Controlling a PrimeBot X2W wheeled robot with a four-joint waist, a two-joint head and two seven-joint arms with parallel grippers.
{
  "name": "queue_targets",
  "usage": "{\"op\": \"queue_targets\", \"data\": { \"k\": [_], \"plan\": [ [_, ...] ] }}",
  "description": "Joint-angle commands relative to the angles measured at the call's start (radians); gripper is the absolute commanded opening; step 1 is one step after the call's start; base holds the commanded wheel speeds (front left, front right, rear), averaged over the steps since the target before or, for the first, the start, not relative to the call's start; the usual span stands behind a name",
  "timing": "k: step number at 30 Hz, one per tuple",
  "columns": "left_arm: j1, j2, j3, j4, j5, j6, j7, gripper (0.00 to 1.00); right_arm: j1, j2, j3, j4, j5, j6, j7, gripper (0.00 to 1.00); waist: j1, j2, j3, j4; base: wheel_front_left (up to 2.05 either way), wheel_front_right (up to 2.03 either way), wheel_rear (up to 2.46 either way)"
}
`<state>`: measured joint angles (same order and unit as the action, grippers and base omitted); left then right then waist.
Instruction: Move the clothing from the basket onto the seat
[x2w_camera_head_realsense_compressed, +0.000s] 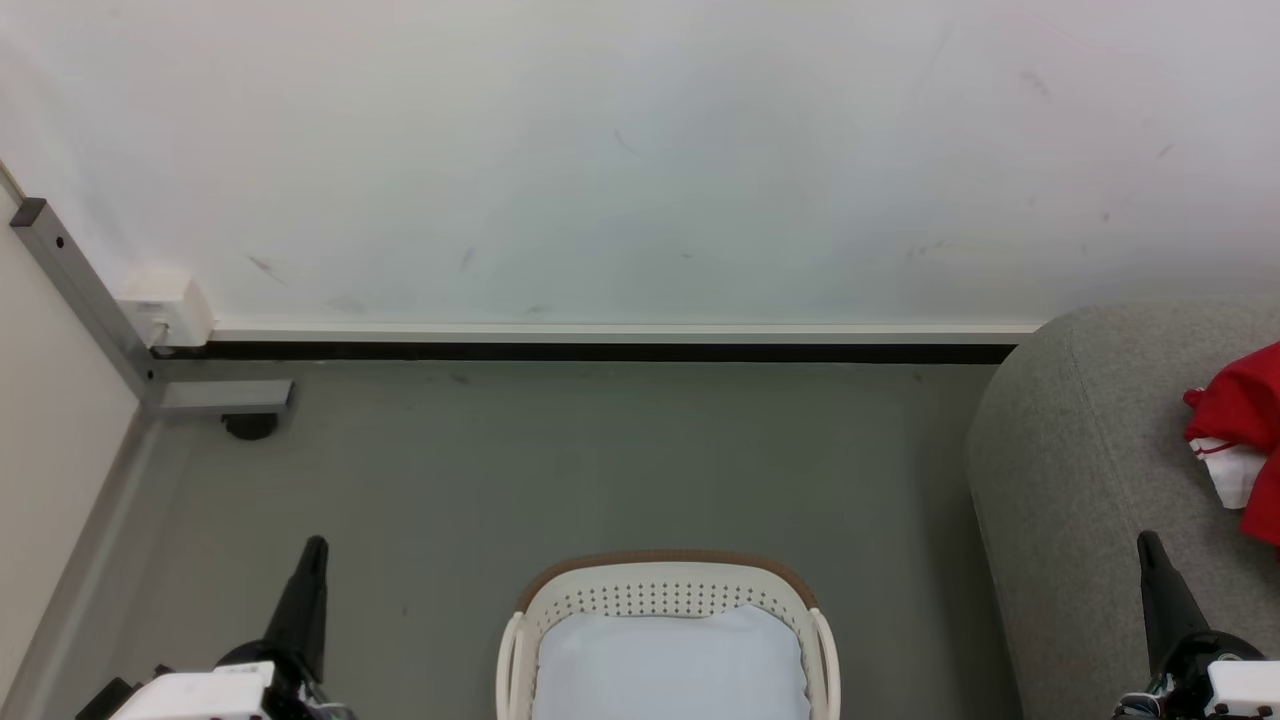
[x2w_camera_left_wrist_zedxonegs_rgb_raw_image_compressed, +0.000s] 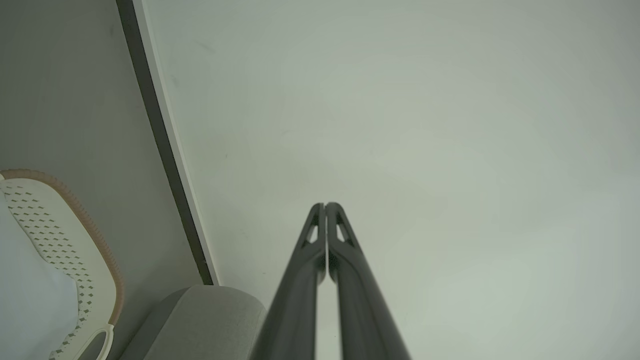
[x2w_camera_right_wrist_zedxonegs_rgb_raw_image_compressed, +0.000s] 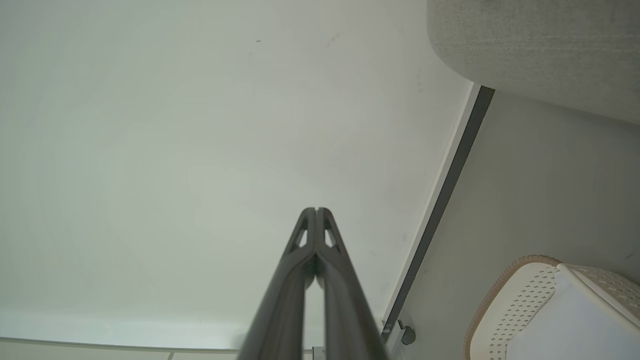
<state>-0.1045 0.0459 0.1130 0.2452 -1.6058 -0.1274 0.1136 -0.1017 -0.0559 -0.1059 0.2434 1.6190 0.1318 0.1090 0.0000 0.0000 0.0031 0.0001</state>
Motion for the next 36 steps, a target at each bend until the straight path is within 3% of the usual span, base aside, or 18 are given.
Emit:
{"op": "queue_targets", "data": {
  "k": [1,36],
  "plan": [
    [-0.009,0.008,0.003,0.001,-0.013,-0.006,0.005,0.0,-0.012,0.001,-0.004,0.003,-0.001,-0.002,0.002,0.0,0.0,0.0,0.0,0.0,0.0,0.0,0.0],
    [-0.008,0.008,0.003,0.001,-0.013,-0.006,0.004,0.0,-0.012,0.003,-0.007,0.003,-0.006,-0.002,0.004,0.0,0.0,0.0,0.0,0.0,0.0,0.0,0.0]
  ]
}}
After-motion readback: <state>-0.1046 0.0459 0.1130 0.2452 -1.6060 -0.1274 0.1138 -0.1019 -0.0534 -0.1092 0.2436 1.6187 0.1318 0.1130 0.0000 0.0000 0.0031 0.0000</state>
